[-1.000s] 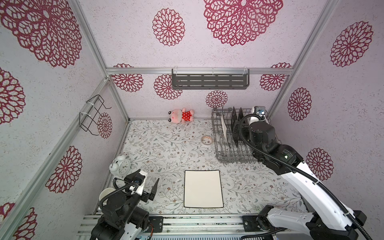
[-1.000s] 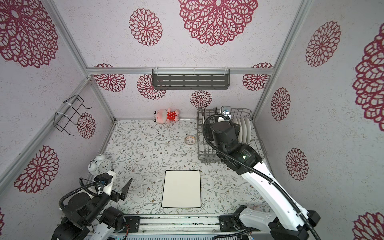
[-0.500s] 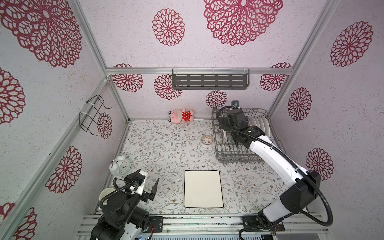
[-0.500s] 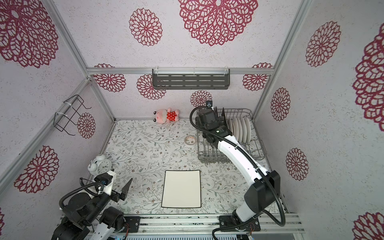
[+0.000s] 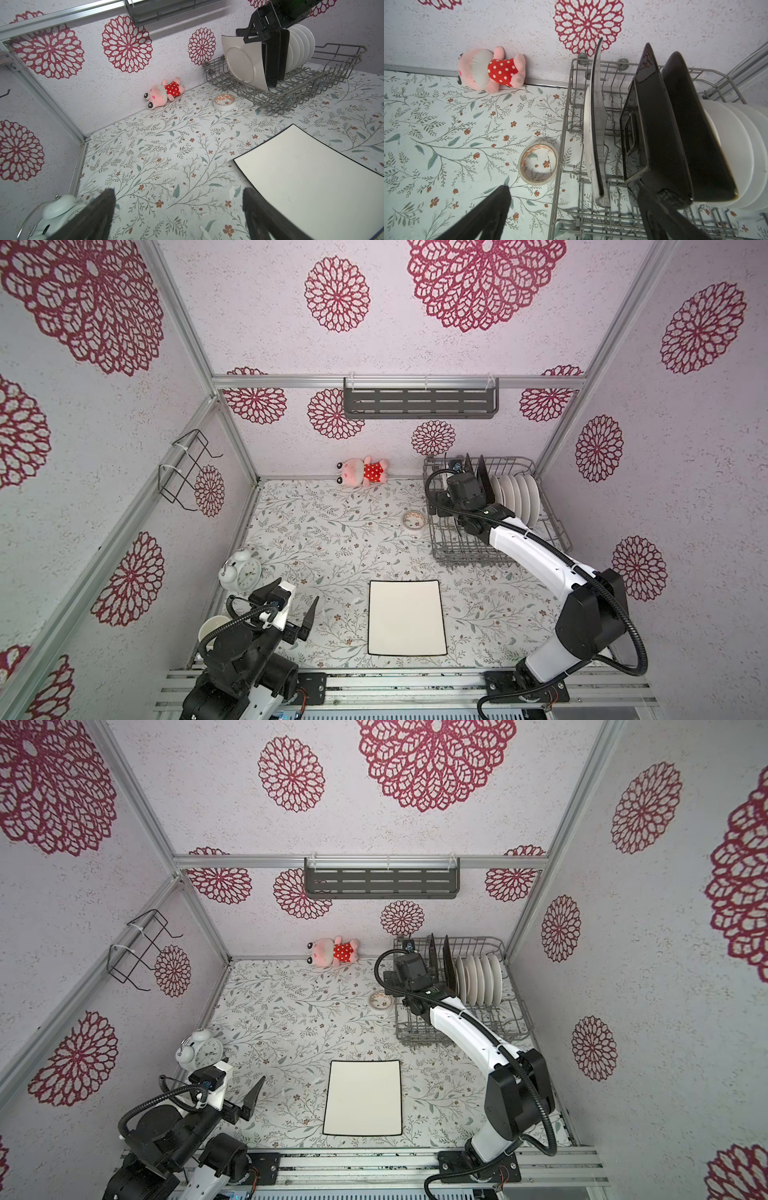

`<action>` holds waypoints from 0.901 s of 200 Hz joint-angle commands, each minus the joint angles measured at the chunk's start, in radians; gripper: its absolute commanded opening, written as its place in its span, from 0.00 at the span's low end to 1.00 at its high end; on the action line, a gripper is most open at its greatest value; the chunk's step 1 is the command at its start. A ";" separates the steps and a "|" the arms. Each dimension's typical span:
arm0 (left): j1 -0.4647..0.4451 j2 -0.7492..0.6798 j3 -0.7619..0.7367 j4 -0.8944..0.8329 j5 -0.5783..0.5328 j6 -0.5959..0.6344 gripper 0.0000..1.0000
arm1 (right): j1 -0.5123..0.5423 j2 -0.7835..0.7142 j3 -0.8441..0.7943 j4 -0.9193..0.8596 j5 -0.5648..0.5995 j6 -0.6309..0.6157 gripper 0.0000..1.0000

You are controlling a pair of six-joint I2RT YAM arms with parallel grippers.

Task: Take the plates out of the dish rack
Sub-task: 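Move the right gripper over the dish rack toward the standing white square plate, then lower the right gripper onto the rim of the white square plate in the rack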

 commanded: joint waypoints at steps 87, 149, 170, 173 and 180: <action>-0.012 -0.012 -0.023 0.045 -0.020 0.024 0.97 | -0.006 -0.152 -0.536 0.747 -0.072 -0.181 0.86; -0.014 0.000 -0.031 0.052 -0.039 0.025 0.97 | -0.011 -0.102 -0.717 1.084 -0.080 -0.281 0.85; -0.013 0.007 -0.034 0.054 -0.043 0.026 0.97 | -0.016 -0.046 -0.784 1.291 -0.096 -0.310 0.84; -0.014 0.008 -0.034 0.054 -0.044 0.026 0.97 | -0.018 -0.037 -0.791 1.317 -0.100 -0.311 0.84; -0.014 0.009 -0.034 0.054 -0.046 0.026 0.97 | -0.023 -0.017 -0.799 1.359 -0.113 -0.314 0.84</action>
